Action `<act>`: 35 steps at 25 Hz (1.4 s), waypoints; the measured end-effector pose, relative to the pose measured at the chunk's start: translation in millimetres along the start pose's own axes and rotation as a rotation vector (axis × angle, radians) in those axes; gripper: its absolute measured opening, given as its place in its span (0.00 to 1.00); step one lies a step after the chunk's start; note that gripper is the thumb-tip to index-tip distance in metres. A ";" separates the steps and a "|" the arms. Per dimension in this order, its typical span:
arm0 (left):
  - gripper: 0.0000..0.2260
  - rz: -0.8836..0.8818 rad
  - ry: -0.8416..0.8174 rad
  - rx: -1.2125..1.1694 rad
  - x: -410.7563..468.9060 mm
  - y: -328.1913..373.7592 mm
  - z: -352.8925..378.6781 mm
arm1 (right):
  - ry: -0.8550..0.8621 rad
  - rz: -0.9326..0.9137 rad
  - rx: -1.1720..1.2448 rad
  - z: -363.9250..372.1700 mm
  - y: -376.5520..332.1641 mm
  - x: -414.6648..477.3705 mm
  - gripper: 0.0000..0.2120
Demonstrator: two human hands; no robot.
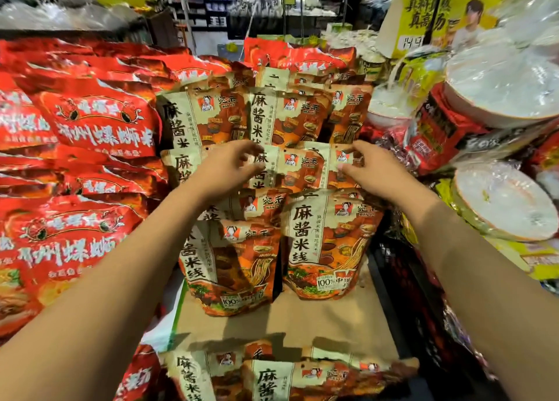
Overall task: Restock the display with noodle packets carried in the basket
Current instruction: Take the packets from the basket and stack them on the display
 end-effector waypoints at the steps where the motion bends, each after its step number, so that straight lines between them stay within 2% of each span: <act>1: 0.17 -0.001 -0.015 -0.010 11.6 6.0 7.4 | -0.021 -0.009 -0.026 2.9 4.8 14.8 0.21; 3: 0.20 -0.013 -0.051 0.036 32.9 13.9 25.1 | -0.071 -0.023 -0.114 13.9 15.8 41.5 0.24; 7: 0.24 -0.096 -0.142 0.283 57.3 7.6 50.9 | -0.163 -0.029 -0.284 34.0 33.5 71.9 0.26; 10: 0.20 -0.100 -0.068 0.470 66.4 4.4 48.2 | -0.186 -0.020 -0.361 35.1 35.0 79.3 0.22; 11: 0.17 -0.087 -0.043 0.460 67.4 6.9 44.6 | -0.182 -0.035 -0.386 32.5 31.9 80.1 0.20; 13: 0.11 -0.088 -0.086 0.293 64.0 12.0 39.1 | -0.219 -0.053 -0.353 22.8 22.3 75.6 0.15; 16: 0.05 -0.093 -0.201 0.135 47.9 11.1 24.1 | -0.384 -0.042 -0.070 10.9 11.0 54.7 0.06; 18: 0.05 -0.083 -0.239 0.093 39.5 10.0 16.1 | -0.450 -0.064 -0.045 9.2 6.8 43.4 0.07; 20: 0.06 -0.084 -0.239 0.079 28.0 11.8 12.9 | -0.446 -0.053 -0.090 10.0 12.0 36.2 0.07; 23: 0.10 -0.092 -0.227 0.018 16.3 12.8 13.8 | -0.390 -0.043 -0.135 11.3 18.5 31.7 0.09; 27: 0.11 -0.126 -0.230 -0.119 10.4 12.2 10.6 | -0.187 -0.031 -0.121 -2.4 12.4 36.5 0.07; 35: 0.12 -0.156 -0.241 -0.151 16.7 3.0 7.1 | 0.230 -0.169 0.039 -93.8 -68.3 86.5 0.13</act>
Point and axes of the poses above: each hand's wrist, its own x-axis towards the middle knuckle, its own z-axis out of the palm, y = z × x, the point moved 6 cm from there along x, towards the middle knuckle, and after that the axes turned 7 degrees about x, right-handed, at the moved point
